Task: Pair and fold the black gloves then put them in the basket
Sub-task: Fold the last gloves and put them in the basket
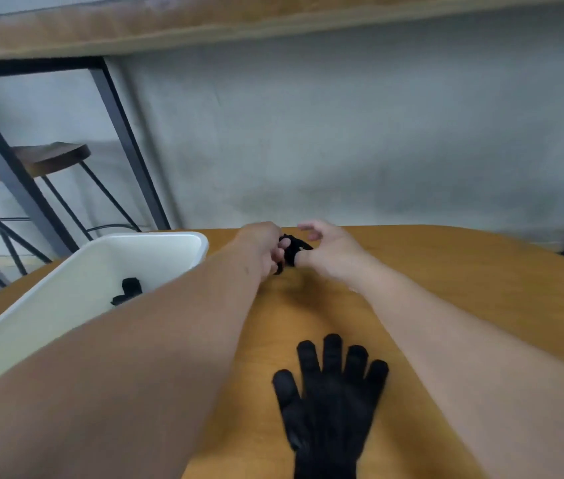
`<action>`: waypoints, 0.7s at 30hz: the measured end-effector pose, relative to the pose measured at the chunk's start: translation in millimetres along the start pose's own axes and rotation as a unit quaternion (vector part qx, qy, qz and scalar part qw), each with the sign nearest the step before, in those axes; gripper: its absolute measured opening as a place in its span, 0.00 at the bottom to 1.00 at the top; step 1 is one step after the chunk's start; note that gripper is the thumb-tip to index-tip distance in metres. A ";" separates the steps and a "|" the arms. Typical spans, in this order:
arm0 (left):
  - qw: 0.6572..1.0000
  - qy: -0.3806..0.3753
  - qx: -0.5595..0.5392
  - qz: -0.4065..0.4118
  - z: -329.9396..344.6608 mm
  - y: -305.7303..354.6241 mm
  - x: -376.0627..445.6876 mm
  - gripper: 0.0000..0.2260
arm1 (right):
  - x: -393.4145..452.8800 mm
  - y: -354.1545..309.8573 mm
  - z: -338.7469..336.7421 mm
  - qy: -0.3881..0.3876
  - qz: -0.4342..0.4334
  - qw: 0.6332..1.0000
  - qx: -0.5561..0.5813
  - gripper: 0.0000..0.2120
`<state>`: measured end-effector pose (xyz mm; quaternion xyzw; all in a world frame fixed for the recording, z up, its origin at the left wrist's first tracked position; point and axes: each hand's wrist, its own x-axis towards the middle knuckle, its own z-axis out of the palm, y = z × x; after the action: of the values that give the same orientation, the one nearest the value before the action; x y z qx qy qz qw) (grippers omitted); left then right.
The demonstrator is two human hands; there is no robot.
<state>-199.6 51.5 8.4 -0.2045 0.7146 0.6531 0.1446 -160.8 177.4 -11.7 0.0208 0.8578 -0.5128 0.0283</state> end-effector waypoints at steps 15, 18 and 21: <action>0.973 -0.220 0.039 0.051 -33.0 41.2 -172.5 0.17 | -153.0 -95.9 -89.0 0.066 -0.013 0.997 -0.043 0.07; 0.965 -0.240 0.062 0.080 -38.9 37.2 -193.2 0.17 | -167.8 -100.6 -83.9 0.026 -0.007 0.998 0.054 0.06; 0.958 -0.243 0.101 0.112 -47.9 35.8 -207.8 0.17 | -180.2 -105.0 -76.3 0.001 0.000 0.994 0.108 0.06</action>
<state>-32.2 27.7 143.1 0.0568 0.7388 0.6192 0.2598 10.1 193.7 129.2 0.0239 0.7976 -0.6022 0.0251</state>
